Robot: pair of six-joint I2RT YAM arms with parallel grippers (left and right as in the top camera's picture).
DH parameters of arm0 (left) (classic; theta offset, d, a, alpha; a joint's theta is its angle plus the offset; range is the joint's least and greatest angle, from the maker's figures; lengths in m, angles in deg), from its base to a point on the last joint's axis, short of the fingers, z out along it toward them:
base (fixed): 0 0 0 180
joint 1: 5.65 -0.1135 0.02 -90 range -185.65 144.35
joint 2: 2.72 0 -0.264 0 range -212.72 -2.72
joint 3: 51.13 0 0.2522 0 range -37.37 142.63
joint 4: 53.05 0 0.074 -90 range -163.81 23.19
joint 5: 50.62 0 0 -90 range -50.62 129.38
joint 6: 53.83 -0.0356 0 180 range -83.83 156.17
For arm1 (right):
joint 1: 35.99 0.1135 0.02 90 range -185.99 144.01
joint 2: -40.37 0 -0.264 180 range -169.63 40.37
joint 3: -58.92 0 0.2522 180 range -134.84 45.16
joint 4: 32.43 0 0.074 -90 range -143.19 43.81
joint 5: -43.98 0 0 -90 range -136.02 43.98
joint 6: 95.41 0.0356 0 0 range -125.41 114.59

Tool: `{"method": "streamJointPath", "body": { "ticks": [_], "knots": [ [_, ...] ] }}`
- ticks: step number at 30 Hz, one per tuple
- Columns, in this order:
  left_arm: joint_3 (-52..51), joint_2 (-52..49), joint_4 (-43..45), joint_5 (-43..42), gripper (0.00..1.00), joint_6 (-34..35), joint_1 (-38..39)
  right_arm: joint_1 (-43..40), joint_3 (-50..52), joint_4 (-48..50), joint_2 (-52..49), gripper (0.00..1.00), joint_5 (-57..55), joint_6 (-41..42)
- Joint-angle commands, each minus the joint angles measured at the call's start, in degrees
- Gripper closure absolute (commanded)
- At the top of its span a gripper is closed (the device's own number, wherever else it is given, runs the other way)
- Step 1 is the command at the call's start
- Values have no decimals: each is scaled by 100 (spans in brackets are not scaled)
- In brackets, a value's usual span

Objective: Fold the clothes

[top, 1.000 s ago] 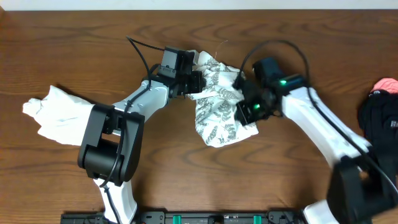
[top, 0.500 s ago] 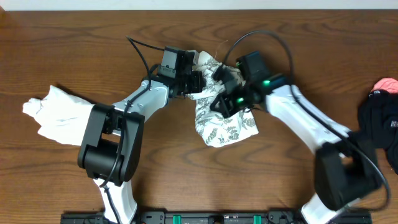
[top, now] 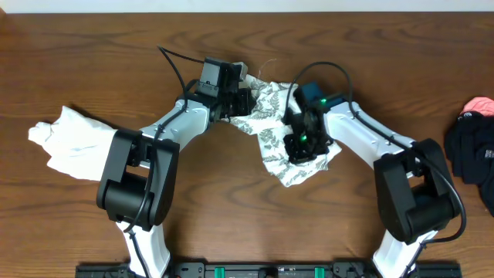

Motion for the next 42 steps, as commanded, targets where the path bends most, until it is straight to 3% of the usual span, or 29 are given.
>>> {"method": "streamJointPath", "body": {
  "ticks": [1, 6, 11, 18, 27, 32, 42],
  "knots": [
    [-9, -52, 2, 9, 91, -83, -28, -92, 90, 52, -17, 98, 267, -638],
    [39, 234, -107, -374, 92, -79, -240, -46, 90, -2, -17, 99, 363, -774],
    [46, 1117, -986, -422, 92, -299, -313, -83, 90, -46, -17, 99, 363, -754],
    [-35, 1423, -2000, -127, 92, -546, 264, -140, 90, 0, -17, 99, 461, -660],
    [-153, 643, -1731, 358, 92, -96, 651, -136, 90, 7, -17, 99, 752, -601],
    [-153, 105, -1143, 1093, 91, 52, 623, -116, 94, -175, -17, 99, 726, -601],
    [-42, -219, -76, 1622, 91, 52, -103, 79, 190, -758, -17, 99, -1102, -138]
  ]
}}
